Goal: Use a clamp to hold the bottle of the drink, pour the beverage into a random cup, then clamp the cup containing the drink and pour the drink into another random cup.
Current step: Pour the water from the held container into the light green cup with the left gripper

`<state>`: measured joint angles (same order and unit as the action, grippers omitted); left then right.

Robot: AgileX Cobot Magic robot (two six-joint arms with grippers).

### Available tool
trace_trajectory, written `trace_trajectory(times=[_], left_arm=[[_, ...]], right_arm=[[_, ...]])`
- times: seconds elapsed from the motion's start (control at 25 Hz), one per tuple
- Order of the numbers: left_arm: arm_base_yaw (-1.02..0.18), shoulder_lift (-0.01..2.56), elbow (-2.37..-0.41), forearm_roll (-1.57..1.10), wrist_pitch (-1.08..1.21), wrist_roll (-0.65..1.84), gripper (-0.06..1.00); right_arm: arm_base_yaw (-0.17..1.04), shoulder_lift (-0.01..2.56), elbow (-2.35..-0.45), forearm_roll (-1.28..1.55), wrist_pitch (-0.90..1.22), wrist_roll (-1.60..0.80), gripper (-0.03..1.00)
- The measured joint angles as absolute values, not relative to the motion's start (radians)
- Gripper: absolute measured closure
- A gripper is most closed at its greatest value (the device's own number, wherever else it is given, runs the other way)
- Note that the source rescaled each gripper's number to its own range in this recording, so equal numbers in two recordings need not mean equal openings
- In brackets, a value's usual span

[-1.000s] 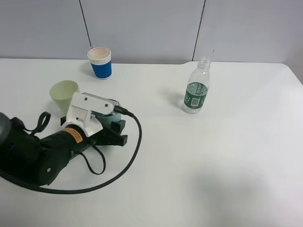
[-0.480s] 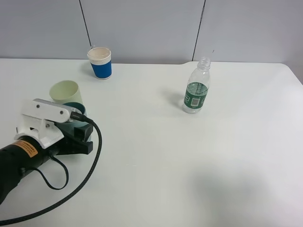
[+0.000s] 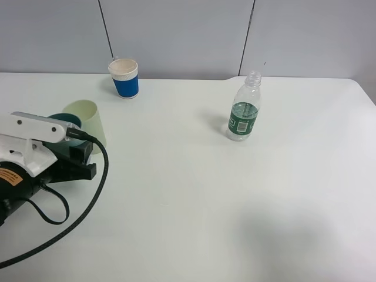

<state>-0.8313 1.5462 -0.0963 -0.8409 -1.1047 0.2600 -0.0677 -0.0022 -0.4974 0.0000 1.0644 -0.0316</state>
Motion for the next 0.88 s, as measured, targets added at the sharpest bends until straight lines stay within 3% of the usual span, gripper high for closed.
trace_trajectory(times=[0.4, 0.88], left_arm=[[-0.813, 1.418, -0.095, -0.96, -1.099, 0.38, 0.91], [-0.564, 1.352, -0.206, -0.784, -0.889, 0.482, 0.91]], right_arm=[[-0.068, -0.002, -0.497, 0.0, 1.064, -0.032, -0.03], [-0.068, -0.002, -0.497, 0.0, 1.064, -0.032, -0.03]])
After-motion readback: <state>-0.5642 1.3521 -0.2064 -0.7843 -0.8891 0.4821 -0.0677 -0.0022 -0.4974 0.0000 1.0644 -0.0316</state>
